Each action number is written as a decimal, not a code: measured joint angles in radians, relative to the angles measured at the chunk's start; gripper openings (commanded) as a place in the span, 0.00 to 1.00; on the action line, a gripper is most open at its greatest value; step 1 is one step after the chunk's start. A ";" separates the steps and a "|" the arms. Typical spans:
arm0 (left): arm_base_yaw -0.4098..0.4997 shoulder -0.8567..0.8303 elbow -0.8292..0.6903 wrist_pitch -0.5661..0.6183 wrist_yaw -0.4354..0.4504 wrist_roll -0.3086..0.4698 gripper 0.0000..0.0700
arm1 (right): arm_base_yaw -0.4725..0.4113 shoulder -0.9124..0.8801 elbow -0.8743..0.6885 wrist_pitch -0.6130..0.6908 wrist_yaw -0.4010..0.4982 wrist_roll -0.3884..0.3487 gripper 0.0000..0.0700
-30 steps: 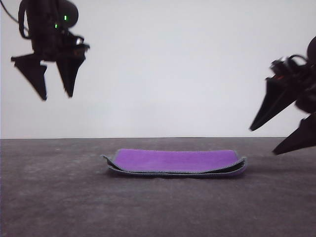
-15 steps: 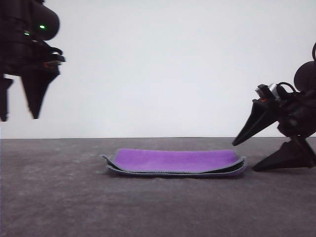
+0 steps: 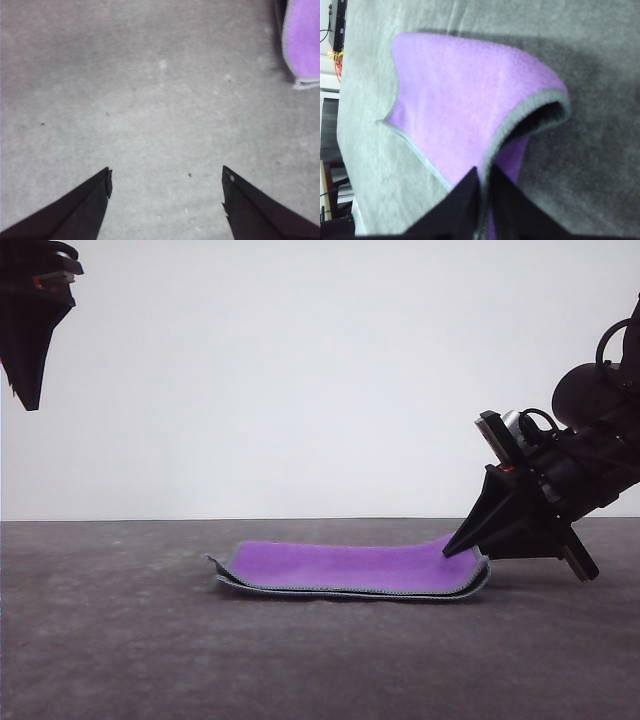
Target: Fold clothes
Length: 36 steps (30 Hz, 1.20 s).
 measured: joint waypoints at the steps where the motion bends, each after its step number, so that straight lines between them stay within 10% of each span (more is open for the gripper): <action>1: 0.007 0.000 0.000 0.001 0.000 0.000 0.62 | 0.003 0.000 0.000 0.004 -0.011 0.004 0.00; 16: 0.051 0.000 0.000 0.031 0.000 0.000 0.62 | 0.223 0.000 0.009 0.316 -0.019 0.214 0.00; 36: 0.051 0.000 0.000 0.039 0.000 0.000 0.62 | 0.371 0.110 0.219 0.315 0.046 0.314 0.01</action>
